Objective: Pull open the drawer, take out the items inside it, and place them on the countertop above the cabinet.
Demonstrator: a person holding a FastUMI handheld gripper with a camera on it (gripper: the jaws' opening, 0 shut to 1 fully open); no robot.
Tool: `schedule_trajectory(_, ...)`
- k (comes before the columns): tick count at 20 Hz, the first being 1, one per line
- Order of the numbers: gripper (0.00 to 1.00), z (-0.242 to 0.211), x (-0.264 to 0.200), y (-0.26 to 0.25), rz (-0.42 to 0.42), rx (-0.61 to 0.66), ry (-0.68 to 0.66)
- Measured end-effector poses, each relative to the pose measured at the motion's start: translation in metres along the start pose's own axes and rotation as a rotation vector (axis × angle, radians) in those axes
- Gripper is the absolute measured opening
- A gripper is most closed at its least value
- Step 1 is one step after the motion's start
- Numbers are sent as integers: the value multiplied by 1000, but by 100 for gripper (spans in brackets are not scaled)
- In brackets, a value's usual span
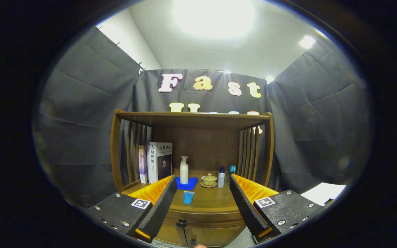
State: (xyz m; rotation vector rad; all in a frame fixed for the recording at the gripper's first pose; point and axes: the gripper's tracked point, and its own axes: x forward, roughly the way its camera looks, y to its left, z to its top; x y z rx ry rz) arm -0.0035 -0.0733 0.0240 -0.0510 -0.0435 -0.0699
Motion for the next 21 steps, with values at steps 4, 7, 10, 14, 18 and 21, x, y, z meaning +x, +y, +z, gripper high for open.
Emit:
schedule_trajectory(4,95,-2,-9,4,7,-61,46)
schedule_trajectory(7,95,22,-22,-10,-10,-126,12)
schedule_trajectory(10,94,43,-34,-18,-36,-159,-37)
schedule_trajectory(14,95,53,-41,-20,-47,-124,-57)
schedule_trajectory(18,95,58,-43,-26,-75,-144,-59)
schedule_trajectory(21,95,58,-44,-20,-62,-129,-63)
